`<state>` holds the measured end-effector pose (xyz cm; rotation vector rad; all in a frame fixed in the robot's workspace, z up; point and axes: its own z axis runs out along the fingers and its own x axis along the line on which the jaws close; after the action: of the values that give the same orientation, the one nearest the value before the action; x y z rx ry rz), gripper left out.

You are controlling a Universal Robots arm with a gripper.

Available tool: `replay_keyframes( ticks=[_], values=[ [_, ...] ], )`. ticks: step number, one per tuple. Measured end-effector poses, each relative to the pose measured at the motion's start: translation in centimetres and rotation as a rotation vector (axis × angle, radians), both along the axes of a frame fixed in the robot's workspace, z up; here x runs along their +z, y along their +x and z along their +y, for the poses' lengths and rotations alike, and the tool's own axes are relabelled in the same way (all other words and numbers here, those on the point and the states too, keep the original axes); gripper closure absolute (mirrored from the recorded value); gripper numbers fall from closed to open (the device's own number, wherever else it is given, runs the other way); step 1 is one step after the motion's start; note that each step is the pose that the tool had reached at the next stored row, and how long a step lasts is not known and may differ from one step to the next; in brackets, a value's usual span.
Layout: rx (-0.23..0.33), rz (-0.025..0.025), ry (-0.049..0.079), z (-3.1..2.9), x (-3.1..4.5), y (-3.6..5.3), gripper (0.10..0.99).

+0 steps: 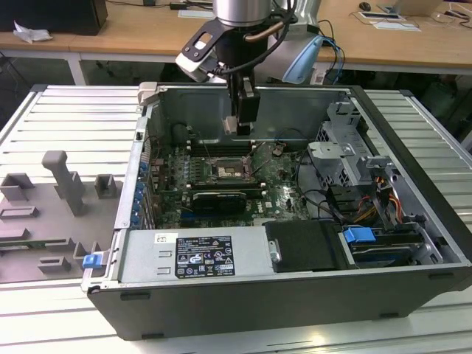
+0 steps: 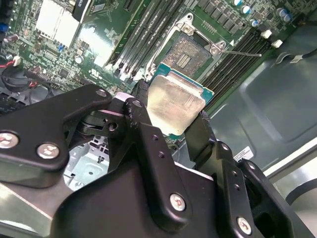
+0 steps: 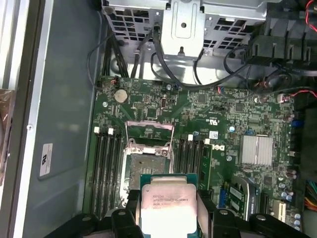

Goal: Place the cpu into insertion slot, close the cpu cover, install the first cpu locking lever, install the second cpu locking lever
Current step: 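Place the cpu into insertion slot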

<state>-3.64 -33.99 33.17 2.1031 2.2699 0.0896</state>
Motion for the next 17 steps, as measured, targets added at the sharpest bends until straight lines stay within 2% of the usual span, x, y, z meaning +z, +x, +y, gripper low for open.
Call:
replay_keyframes(
  ticks=[3,5,10,14,17],
  values=[
    [-0.006,0.0022,0.000,0.25,-0.39,0.00,0.545],
    [-0.010,0.0062,0.000,0.36,-0.88,0.00,0.545],
    [-0.014,0.0108,0.000,0.54,-1.43,0.00,0.545],
    [-0.022,0.0165,-0.001,0.81,-2.29,0.00,0.545],
    [-0.025,0.0190,-0.002,0.95,-2.68,0.00,0.545]
  ],
)
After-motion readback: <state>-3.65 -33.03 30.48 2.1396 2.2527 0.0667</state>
